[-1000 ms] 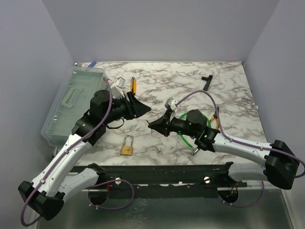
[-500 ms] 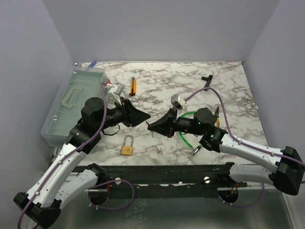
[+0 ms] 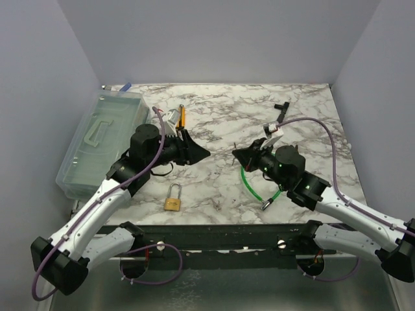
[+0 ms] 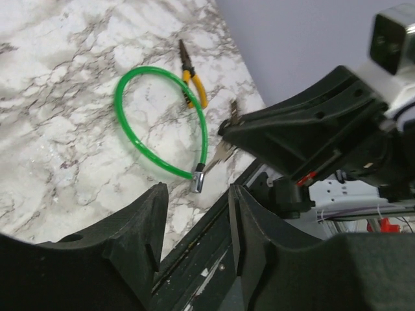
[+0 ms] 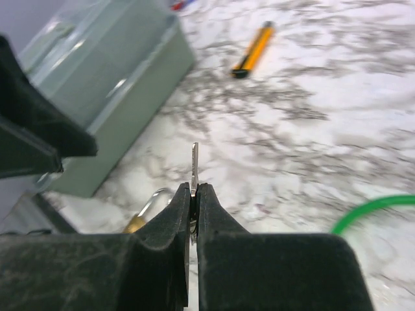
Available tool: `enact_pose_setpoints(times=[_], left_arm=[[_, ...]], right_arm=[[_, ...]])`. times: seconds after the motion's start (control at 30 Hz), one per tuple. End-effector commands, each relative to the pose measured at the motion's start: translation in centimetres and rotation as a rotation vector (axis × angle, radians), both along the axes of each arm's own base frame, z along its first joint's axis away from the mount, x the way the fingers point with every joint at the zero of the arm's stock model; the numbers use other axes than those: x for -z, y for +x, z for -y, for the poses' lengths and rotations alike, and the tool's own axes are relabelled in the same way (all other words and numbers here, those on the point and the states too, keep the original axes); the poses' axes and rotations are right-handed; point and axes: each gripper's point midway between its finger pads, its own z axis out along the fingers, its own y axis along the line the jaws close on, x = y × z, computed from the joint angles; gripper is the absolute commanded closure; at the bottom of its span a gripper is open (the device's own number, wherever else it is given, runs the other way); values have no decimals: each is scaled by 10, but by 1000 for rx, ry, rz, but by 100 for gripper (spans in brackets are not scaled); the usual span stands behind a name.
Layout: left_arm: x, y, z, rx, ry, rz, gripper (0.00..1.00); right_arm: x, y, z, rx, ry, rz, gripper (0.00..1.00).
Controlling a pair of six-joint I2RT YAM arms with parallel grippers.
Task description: Unlock with the key
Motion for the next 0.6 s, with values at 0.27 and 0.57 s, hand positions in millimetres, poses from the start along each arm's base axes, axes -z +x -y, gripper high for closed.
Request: enact_pose_setpoints(times=[0.27,0.57], left_arm=[[97,17,74,70,338,-109,41],[164,17,128,10,415,-346,39]], right_arm=[[-3,47,128,520,-57,-73,100],[-6,34,151,593,-50,-51,99]])
